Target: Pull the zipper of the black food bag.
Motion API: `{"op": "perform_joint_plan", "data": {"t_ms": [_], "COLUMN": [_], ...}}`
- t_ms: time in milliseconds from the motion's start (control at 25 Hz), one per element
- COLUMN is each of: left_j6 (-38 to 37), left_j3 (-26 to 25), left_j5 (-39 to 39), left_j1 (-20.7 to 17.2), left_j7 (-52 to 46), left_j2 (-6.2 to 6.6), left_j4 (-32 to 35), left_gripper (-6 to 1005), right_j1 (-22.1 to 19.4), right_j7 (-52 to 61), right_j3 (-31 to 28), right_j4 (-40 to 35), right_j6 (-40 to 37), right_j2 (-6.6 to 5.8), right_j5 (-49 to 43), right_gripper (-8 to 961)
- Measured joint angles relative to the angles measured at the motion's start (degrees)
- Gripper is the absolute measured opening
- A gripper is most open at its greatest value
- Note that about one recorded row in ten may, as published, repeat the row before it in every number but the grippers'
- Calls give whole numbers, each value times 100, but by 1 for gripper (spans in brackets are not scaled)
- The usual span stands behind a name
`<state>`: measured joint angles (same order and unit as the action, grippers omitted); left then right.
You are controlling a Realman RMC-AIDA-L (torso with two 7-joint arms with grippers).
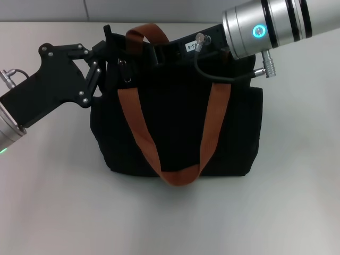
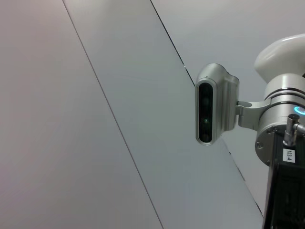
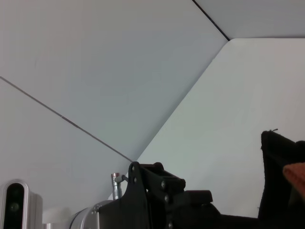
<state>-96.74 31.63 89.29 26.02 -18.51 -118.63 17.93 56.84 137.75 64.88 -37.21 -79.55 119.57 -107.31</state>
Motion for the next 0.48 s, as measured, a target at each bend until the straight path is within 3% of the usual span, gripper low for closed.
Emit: {"op": "perform_joint_plan", "data": {"t_ms": [80,480], "left_j6": [-1,-3], "left_j3": [0,1], "left_j5": [0,1], "left_j1": [-4,-20], "left_j7": [5,21], "left_j2": [0,6], "left_j4": [0,0], "left_gripper": [22,22], "right_j1": [-8,-201], "right_j7": [-10,130], "right_j3": [5,238], "right_j4": [-39,-461], "right_j6": [-5,-2], "right_j2": [1,-13], "right_j5": [-17,-36], "right_gripper": [17,-2]}}
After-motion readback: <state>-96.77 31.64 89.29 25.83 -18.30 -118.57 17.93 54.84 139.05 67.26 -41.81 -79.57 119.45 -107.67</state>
